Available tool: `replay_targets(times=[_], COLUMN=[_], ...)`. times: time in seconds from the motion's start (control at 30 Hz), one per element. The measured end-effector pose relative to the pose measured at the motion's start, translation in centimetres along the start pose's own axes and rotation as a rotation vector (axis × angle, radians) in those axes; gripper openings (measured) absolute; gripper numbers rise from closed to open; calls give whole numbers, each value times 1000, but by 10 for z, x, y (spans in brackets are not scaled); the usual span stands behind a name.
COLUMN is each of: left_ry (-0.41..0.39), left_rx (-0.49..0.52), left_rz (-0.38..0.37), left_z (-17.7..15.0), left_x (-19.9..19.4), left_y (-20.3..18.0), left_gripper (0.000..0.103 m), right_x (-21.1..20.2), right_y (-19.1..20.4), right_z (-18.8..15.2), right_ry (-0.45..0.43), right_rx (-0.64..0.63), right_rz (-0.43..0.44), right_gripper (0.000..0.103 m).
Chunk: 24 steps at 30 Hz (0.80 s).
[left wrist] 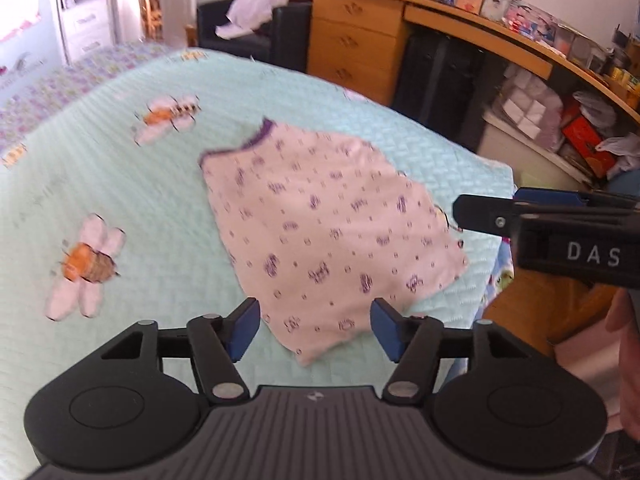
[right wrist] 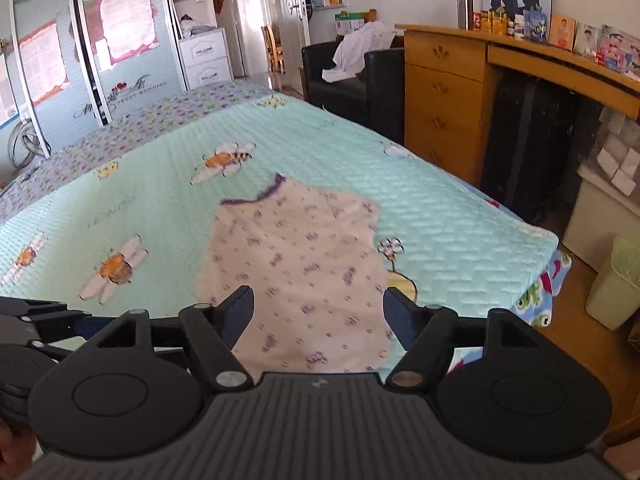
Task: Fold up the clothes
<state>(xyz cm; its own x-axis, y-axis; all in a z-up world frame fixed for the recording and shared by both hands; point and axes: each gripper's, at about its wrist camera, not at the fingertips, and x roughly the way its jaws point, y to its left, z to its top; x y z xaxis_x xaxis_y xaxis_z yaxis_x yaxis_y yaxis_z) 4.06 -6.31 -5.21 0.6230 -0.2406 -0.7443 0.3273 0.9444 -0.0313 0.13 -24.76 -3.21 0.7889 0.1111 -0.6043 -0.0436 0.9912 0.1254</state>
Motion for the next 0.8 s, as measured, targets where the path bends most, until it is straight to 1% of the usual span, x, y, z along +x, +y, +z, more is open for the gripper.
replay_targets(times=[0.1,0.2,0.3,0.43,0.63,0.8], left_ry=[-27,-59,-89,-109,-123,-121], left_rx=[1,-3,-2,0,7,6], left_rz=[35,45,51,54,55,56], left_z=[8,11,14,13,14,15], left_x=[-17,-34,-49,-62,-73,-73], left_y=[-1,-1,-1,-3,-7,-7], left_gripper=[66,67,69,69,69,69], right_x=[-8,-15,-23,-34,-44,-45], right_y=[11,16,24,33,41,41], right_z=[7,12,15,18,20,20], right_ry=[-19,-31,-47,-64,-81,-81], right_rx=[-12,-5,-11,-27,-47,-49], right_rz=[-19,-25,-25,-29,-34,-33], right_gripper=[73,73,73,73,73,73])
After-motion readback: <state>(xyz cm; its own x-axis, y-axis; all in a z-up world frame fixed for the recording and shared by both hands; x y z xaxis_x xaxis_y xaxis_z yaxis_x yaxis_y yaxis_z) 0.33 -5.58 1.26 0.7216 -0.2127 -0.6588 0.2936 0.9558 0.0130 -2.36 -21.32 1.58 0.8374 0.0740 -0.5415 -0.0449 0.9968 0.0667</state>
